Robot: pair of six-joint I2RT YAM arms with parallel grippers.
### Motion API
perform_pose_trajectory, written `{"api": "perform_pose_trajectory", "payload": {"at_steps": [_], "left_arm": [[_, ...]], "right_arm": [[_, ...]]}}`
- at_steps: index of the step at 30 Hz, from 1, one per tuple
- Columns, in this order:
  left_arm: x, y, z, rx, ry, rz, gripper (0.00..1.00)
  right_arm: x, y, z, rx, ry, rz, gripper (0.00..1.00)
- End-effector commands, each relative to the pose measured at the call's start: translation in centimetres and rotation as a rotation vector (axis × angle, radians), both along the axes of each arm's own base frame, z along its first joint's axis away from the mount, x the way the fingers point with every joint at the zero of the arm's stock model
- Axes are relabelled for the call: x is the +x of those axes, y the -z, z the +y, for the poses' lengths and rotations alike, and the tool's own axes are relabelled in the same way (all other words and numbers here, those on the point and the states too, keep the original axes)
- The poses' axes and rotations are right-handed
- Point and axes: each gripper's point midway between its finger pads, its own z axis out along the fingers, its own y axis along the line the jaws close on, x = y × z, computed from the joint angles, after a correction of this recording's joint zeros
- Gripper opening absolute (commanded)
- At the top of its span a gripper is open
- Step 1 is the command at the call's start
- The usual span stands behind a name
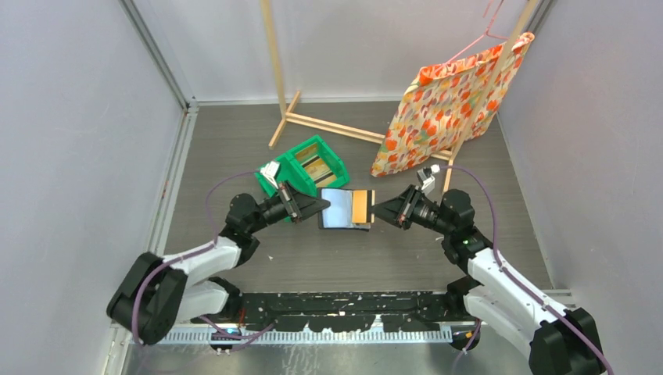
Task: Take the credit cards out of the card holder
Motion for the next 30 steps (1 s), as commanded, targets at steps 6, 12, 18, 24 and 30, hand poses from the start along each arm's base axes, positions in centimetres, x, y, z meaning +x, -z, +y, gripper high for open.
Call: {"api": "perform_pose_trajectory", "payload": {"at_steps": [6, 12, 18, 24, 30], "left_arm": [[-1.7, 0.1, 5.4, 0.215, -0.044, 0.016, 0.0], [-5.3, 0.0, 8.1, 0.352, -0.043, 0.036, 0.0], [-7.0, 1.1, 10.2, 0.459, -0.128, 0.101, 0.0], [-8.5, 3.1, 12.1, 0.566, -0.199, 0.198, 0.0], [-9.0, 3.1, 12.5, 0.558, -0.231, 0.205, 0.0]], "right_arm": [[0.9, -1.4, -1.1, -0.219, 0.038, -0.075, 0.01], [4.1, -1.7, -0.9, -0.325, 0.101, -0.024, 0.01], [7.9, -1.6, 1.8, -0.61, 0.292, -0.03, 0.01], [12.2, -0.5, 6.1, -0.696, 0.433, 0.079, 0.01], [16.7, -0.1, 7.9, -0.744, 0.65, 0.229, 0.01]]}}
